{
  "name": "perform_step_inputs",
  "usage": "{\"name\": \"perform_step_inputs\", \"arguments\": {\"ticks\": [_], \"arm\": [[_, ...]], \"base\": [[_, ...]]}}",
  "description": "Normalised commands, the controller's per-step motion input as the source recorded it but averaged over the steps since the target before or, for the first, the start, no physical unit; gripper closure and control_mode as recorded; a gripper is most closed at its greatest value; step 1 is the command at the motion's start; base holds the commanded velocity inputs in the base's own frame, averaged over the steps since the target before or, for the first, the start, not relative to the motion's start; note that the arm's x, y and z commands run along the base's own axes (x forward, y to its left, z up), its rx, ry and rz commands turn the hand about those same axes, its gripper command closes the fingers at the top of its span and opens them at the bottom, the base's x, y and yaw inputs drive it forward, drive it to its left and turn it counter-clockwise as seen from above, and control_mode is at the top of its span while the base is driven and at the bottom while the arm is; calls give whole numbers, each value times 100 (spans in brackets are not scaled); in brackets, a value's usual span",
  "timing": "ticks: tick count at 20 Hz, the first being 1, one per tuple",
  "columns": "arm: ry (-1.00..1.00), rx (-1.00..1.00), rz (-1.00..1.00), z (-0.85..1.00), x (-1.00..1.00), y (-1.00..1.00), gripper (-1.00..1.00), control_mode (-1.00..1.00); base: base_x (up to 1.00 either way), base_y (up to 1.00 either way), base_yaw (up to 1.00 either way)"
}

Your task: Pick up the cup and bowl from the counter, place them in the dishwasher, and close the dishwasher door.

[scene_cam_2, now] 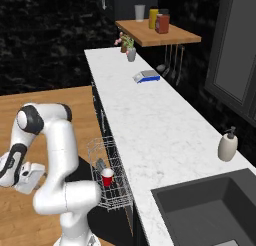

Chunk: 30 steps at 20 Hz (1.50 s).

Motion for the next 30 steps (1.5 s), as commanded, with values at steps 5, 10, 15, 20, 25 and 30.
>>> {"name": "perform_step_inputs", "arguments": {"ticks": [5, 10, 15, 20, 25, 30], "arm": [[-6, -40, -10, -70, 0, 70, -100, -100], [-9, -44, -14, -82, 10, 54, -100, -100], [-12, -42, -20, -76, 52, 17, -100, -100], [-12, -37, -24, -60, 85, 0, -100, -100], [-7, -27, -18, -56, 82, 0, -100, -100], [-1, -22, -13, -74, 60, 0, -100, -100]], "base": [[0, 0, 0], [0, 0, 0], [0, 0, 0], [0, 0, 0], [0, 0, 0], [0, 0, 0]]}}
